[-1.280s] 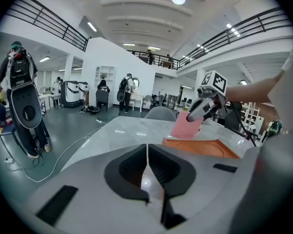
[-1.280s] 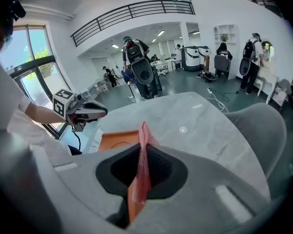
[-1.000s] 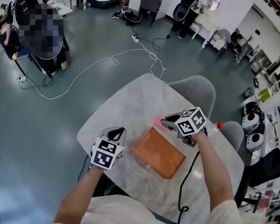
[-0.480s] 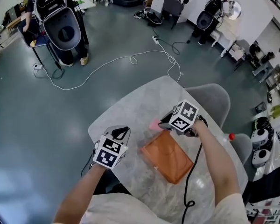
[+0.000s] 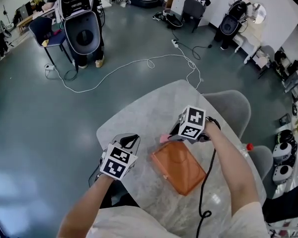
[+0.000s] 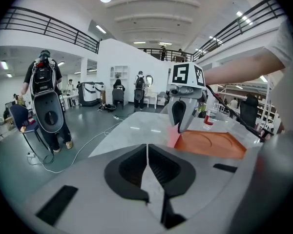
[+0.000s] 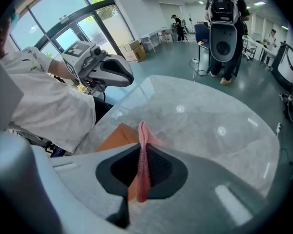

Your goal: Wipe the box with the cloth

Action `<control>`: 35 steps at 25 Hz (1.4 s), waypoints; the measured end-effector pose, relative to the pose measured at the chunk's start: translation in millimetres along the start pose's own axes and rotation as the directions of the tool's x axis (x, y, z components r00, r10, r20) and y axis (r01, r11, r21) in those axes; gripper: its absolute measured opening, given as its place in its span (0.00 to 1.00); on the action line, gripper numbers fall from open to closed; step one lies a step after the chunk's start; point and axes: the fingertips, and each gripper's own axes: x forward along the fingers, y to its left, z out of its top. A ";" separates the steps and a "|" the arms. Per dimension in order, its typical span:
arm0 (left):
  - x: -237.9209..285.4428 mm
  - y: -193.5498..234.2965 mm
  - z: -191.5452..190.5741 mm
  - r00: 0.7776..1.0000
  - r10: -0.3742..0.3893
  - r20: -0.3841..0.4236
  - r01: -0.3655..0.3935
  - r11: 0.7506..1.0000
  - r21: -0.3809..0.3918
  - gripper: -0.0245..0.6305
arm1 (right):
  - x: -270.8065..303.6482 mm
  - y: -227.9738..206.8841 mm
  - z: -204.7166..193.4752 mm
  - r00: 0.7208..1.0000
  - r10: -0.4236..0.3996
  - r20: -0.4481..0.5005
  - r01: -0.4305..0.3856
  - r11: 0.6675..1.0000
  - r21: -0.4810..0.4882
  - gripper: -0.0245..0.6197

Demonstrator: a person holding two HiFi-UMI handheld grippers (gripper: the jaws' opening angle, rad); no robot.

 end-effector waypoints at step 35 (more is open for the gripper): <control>-61.5 39.2 -32.1 0.998 -0.045 0.033 0.046 0.999 -0.029 0.06 | 44.9 66.8 62.1 0.993 0.103 -0.049 -0.099 0.993 0.069 0.06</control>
